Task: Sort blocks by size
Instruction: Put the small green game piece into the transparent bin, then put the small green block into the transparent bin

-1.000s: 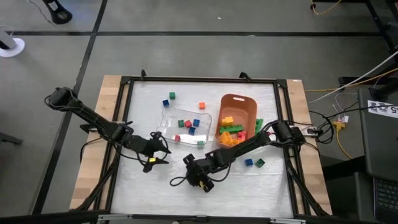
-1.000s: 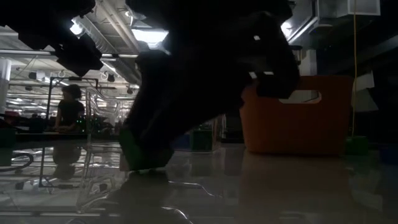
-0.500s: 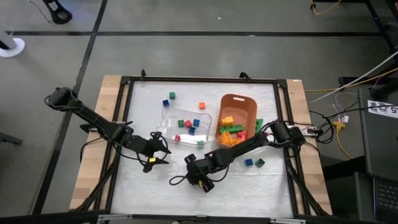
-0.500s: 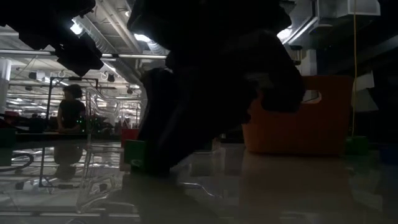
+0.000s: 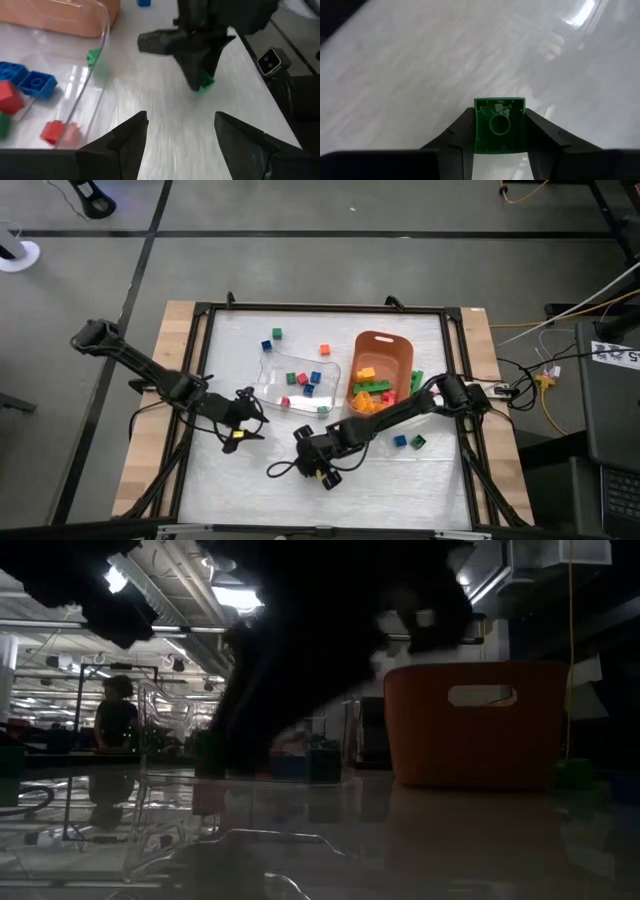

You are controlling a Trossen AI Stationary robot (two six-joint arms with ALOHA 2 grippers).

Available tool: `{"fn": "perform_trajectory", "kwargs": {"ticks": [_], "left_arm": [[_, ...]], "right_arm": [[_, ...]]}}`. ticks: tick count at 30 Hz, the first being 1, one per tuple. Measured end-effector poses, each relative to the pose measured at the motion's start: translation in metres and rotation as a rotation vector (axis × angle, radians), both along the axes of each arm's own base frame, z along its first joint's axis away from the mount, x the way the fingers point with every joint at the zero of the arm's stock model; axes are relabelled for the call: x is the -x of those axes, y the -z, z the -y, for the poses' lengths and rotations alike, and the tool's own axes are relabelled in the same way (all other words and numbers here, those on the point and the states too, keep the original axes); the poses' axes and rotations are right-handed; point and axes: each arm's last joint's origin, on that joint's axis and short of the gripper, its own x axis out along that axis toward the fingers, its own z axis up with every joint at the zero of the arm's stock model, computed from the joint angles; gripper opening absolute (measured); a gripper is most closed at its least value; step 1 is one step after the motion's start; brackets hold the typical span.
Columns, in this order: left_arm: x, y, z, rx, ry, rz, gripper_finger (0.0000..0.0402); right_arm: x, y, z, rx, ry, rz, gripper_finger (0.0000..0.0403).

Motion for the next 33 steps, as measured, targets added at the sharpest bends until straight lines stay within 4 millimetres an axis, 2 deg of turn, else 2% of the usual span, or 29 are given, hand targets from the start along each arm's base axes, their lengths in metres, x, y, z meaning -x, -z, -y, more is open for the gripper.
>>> {"fn": "perform_trajectory", "kwargs": {"ticks": [4,8,11,15,20,25,29,33], "left_arm": [[0.01,-0.017,-0.004,0.002,-0.015,-0.061,0.0217],[0.023,-0.027,-0.008,0.004,-0.045,-0.171,0.0217],[0.033,-0.029,-0.011,0.015,-0.086,-0.277,0.0217],[0.042,-0.027,-0.012,0.046,-0.112,-0.386,0.0217],[0.05,-0.022,-0.011,0.065,-0.144,-0.478,0.0217],[0.056,-0.018,-0.012,0.07,-0.204,-0.562,0.0217],[0.06,-0.012,-0.014,0.049,-0.282,-0.647,0.0217],[0.059,-0.004,-0.015,0.001,-0.417,-0.716,0.0217]], "right_arm": [[-0.005,-0.028,0.0,0.087,-0.003,0.005,0.0131],[-0.008,-0.061,0.005,0.255,0.041,0.036,0.0159],[-0.01,-0.08,0.018,0.378,0.093,0.037,0.0164],[-0.014,-0.098,0.044,0.506,0.178,0.034,0.0149],[-0.022,-0.105,0.088,0.578,0.294,0.018,0.0142],[-0.027,-0.103,0.127,0.552,0.397,-0.016,0.0182],[-0.028,-0.101,0.146,0.464,0.426,-0.05,0.0215],[-0.028,-0.101,0.156,0.405,0.471,-0.059,0.0239]]}}
